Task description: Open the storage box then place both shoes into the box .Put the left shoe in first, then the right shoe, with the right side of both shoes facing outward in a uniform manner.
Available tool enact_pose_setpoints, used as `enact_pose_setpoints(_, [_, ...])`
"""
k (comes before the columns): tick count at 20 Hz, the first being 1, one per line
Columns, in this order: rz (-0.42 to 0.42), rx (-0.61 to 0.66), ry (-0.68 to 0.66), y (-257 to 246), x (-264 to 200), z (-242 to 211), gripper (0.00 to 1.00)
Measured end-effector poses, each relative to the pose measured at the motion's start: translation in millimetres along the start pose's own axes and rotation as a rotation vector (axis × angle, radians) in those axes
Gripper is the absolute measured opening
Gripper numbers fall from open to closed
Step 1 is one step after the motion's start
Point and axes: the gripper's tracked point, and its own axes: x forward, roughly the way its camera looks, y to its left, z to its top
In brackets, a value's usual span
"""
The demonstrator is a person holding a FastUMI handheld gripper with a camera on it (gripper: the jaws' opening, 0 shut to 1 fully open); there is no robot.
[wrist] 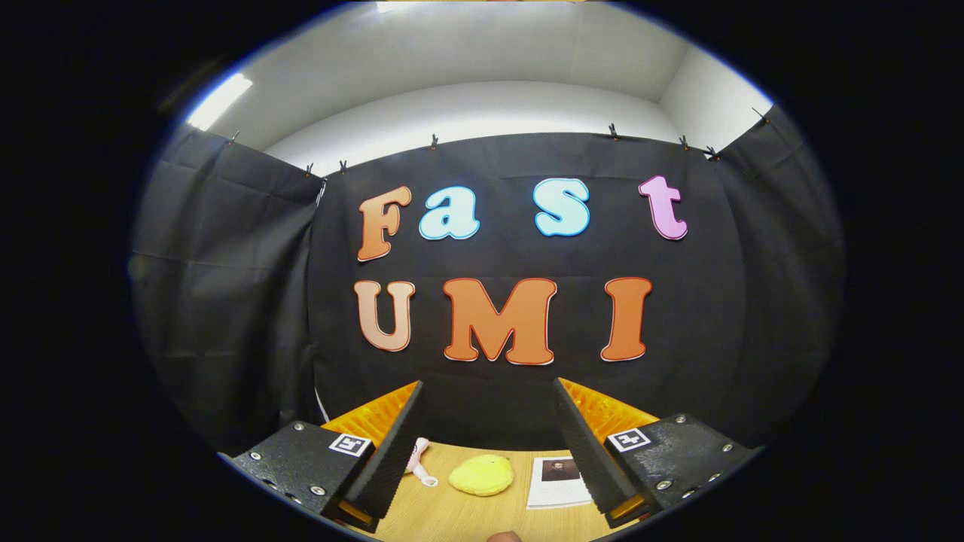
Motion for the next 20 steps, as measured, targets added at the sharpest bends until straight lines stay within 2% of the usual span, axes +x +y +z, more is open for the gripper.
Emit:
enact_pose_setpoints(5, [0.026, 0.032, -0.003, 1.2, -2.9, 2.1, 0.98])
enact_pose_setpoints(10, [0.024, -0.003, 0.001, 0.4, 2.0, 0.8, 0.98])
enact_pose_setpoints(20, [-0.012, 0.011, -0.024, -0.4, 1.9, 2.4, 0.98])
